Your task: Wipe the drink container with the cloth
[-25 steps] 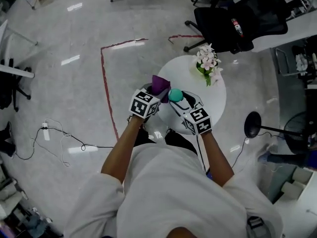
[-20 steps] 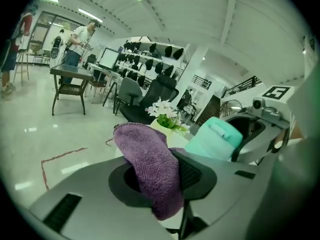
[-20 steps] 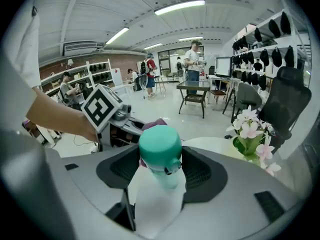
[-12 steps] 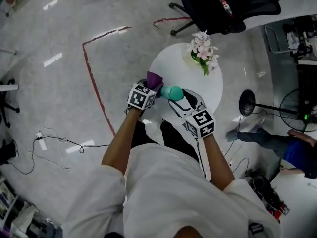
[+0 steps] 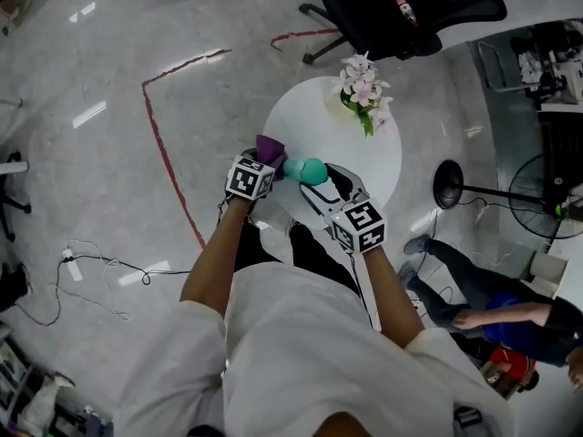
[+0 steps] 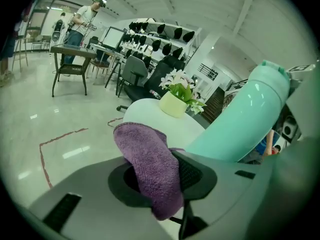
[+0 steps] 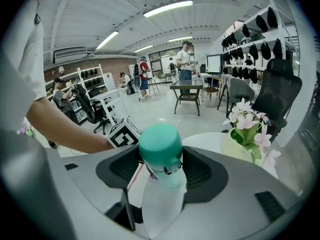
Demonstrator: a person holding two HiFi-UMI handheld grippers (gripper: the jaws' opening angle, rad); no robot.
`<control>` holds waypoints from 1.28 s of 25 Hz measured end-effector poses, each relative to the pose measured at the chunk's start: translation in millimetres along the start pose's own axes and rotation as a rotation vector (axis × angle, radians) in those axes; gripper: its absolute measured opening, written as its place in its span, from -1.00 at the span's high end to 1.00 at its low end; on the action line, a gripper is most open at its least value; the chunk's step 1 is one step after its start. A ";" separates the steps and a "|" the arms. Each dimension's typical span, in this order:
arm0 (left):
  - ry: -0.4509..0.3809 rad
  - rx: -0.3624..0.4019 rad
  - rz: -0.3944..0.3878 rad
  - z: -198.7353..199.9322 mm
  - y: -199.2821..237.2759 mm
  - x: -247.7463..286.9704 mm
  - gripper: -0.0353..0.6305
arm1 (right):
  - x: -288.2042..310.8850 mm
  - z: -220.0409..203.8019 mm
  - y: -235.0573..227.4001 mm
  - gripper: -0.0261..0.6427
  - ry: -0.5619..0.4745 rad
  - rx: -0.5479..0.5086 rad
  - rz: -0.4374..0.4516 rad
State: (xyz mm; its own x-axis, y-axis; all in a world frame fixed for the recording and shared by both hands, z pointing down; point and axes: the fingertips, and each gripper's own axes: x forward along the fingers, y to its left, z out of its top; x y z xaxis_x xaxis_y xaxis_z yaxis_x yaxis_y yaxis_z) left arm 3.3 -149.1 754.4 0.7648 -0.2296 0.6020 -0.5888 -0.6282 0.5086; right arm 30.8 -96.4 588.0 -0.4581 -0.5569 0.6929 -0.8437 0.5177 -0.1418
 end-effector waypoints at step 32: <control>-0.497 -0.341 0.508 25.7 -148.6 -143.2 0.53 | -12.3 -7.1 -9.4 -0.28 0.173 -1.396 1.049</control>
State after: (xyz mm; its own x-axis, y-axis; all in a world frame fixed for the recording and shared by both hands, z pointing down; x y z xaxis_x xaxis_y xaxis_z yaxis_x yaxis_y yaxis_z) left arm -12.0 -42.0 576.7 0.3604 -0.7836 0.5061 -0.8837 -0.1131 0.4541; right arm 46.3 -89.8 585.8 -0.4920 0.3695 0.7883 0.6559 0.7527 0.0565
